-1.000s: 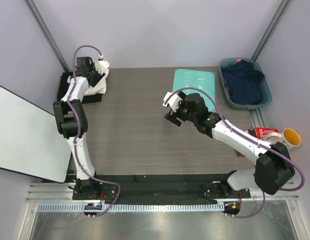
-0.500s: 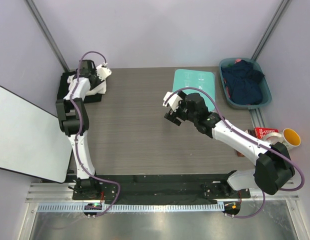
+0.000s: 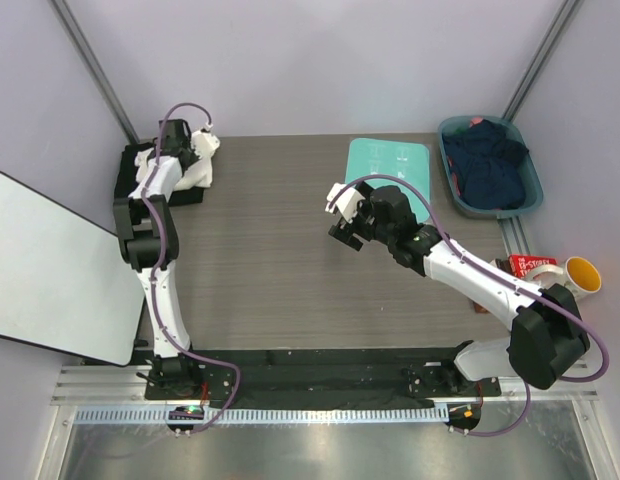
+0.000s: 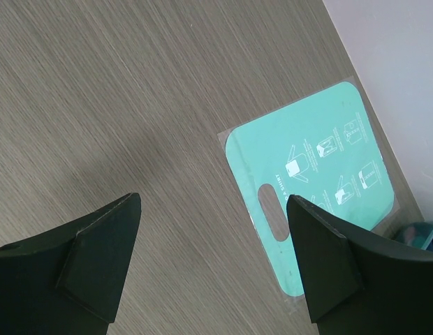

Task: Fold and stack the t-shirts
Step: Neatly place the folded tshirt to the corner

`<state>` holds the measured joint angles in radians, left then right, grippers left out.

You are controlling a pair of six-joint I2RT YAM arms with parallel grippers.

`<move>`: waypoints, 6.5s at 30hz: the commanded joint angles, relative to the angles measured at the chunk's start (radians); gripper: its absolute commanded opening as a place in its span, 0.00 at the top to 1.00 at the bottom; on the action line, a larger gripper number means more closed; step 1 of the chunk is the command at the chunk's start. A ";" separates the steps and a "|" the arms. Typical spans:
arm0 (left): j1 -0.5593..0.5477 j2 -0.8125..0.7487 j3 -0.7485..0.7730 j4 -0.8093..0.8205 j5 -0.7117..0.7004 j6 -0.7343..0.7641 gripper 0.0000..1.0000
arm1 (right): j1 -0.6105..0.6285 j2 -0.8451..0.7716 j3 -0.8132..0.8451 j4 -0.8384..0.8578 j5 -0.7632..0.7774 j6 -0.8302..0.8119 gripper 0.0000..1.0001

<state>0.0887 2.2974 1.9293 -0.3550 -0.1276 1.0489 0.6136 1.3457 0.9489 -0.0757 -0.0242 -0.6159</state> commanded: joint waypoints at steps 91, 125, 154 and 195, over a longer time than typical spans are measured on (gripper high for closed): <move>0.077 -0.268 -0.675 0.573 0.031 0.155 0.05 | 0.040 0.056 0.094 -0.091 0.006 -0.011 0.12; 0.204 -0.185 -0.460 0.349 0.082 0.352 1.00 | 0.051 0.199 0.245 -0.116 -0.002 -0.059 0.16; 0.241 -0.130 -0.471 0.508 -0.013 0.441 0.87 | 0.049 0.178 0.217 -0.098 0.009 -0.062 0.16; -0.260 -1.003 -0.780 -0.027 -0.100 -1.084 0.00 | -0.081 -0.333 -0.156 -0.050 0.511 0.521 0.00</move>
<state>-0.1642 1.3109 1.1950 -0.3927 -0.2283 0.0048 0.5282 1.0481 0.7864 -0.0860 0.4538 -0.1665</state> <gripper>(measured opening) 0.996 0.996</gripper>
